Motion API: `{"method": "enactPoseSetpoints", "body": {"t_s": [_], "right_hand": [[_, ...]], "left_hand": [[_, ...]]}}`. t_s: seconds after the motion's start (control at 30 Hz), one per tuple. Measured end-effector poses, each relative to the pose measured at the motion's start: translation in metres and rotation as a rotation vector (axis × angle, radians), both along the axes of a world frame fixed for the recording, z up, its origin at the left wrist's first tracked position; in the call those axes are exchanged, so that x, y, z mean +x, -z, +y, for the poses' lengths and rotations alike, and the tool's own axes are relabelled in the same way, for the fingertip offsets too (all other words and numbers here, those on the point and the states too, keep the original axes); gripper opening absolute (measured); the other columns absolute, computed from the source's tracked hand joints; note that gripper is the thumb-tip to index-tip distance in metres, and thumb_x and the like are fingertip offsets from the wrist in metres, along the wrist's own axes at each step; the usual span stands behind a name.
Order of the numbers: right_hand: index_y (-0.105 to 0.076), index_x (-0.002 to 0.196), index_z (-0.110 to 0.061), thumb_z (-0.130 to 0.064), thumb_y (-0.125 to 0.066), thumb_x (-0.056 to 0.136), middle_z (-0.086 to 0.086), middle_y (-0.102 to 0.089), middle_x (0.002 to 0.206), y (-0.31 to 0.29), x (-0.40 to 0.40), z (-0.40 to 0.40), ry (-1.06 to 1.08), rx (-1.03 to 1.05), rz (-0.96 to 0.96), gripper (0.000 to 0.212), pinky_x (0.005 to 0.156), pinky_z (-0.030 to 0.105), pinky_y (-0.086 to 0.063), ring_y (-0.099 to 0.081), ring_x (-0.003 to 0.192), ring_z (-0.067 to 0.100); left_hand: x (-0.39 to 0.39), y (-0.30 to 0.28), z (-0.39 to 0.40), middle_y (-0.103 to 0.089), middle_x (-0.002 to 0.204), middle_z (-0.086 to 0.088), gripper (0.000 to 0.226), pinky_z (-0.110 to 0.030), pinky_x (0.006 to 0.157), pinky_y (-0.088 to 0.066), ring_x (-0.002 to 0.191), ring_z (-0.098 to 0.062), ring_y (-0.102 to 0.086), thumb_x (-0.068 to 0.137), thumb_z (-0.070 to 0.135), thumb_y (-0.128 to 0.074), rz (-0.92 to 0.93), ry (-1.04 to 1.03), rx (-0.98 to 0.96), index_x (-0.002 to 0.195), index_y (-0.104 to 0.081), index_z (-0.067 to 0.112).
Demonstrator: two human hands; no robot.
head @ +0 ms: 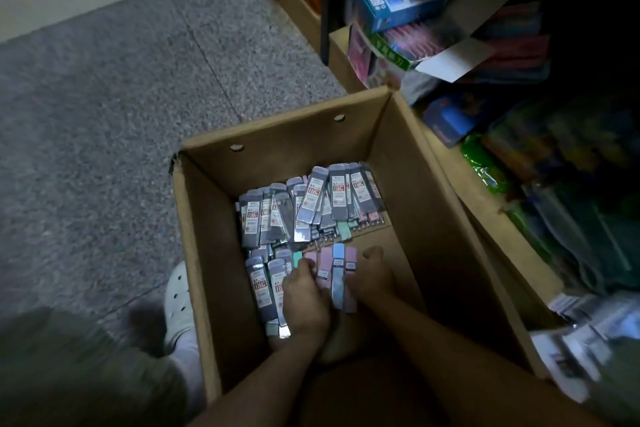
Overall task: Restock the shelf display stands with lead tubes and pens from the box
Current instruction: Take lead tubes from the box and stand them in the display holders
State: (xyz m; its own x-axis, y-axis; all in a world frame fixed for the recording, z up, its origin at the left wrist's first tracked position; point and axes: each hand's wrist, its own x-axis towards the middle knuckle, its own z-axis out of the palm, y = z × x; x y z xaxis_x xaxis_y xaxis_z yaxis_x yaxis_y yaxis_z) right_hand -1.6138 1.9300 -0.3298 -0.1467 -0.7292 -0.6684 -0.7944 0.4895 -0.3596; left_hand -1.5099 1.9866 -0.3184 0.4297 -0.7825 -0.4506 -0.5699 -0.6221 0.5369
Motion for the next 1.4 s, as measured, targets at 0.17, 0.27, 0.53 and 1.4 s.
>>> {"method": "enactPoseSetpoints", "body": {"t_s": [0.17, 0.27, 0.53, 1.4], "right_hand": [[-0.055, 0.118, -0.008, -0.018, -0.058, 0.091, 0.014, -0.060, 0.121, 0.000, -0.018, -0.001, -0.027, -0.002, -0.011, 0.029, 0.092, 0.035, -0.045, -0.057, 0.111, 0.030], [-0.055, 0.119, -0.010, -0.024, -0.070, 0.086, 0.011, -0.061, 0.122, -0.003, -0.019, 0.004, -0.076, -0.007, -0.009, 0.039, 0.088, 0.029, -0.045, -0.057, 0.113, 0.025], [-0.041, 0.125, -0.013, -0.012, -0.065, 0.086, 0.011, -0.058, 0.126, -0.005, -0.001, 0.015, -0.066, -0.112, 0.005, 0.045, 0.093, 0.038, -0.049, -0.057, 0.116, 0.030], [-0.053, 0.116, -0.013, -0.009, -0.067, 0.086, 0.008, -0.062, 0.115, -0.007, -0.008, 0.004, 0.163, -0.193, -0.051, 0.034, 0.073, 0.030, -0.053, -0.061, 0.105, 0.028]], "left_hand": [[-0.005, 0.001, -0.005, -0.056, 0.117, -0.010, 0.029, -0.034, 0.089, -0.044, 0.115, -0.027, -0.047, 0.090, 0.009, -0.049, -0.145, 0.164, 0.113, 0.119, -0.052, 0.013], [-0.004, 0.000, -0.006, -0.055, 0.120, -0.009, 0.026, -0.034, 0.091, -0.045, 0.117, -0.026, -0.045, 0.093, 0.013, -0.048, -0.180, 0.209, 0.155, 0.118, -0.054, 0.013], [0.004, -0.008, -0.010, -0.068, 0.090, -0.011, 0.013, -0.033, 0.070, -0.046, 0.086, -0.031, -0.063, 0.095, 0.023, -0.055, 0.098, -0.055, -0.026, 0.097, -0.054, 0.010], [0.016, -0.044, -0.025, -0.065, 0.093, -0.009, 0.021, -0.031, 0.065, -0.050, 0.078, -0.021, -0.061, 0.100, 0.005, -0.040, 0.689, -0.475, 0.053, 0.117, -0.050, 0.012]]}}
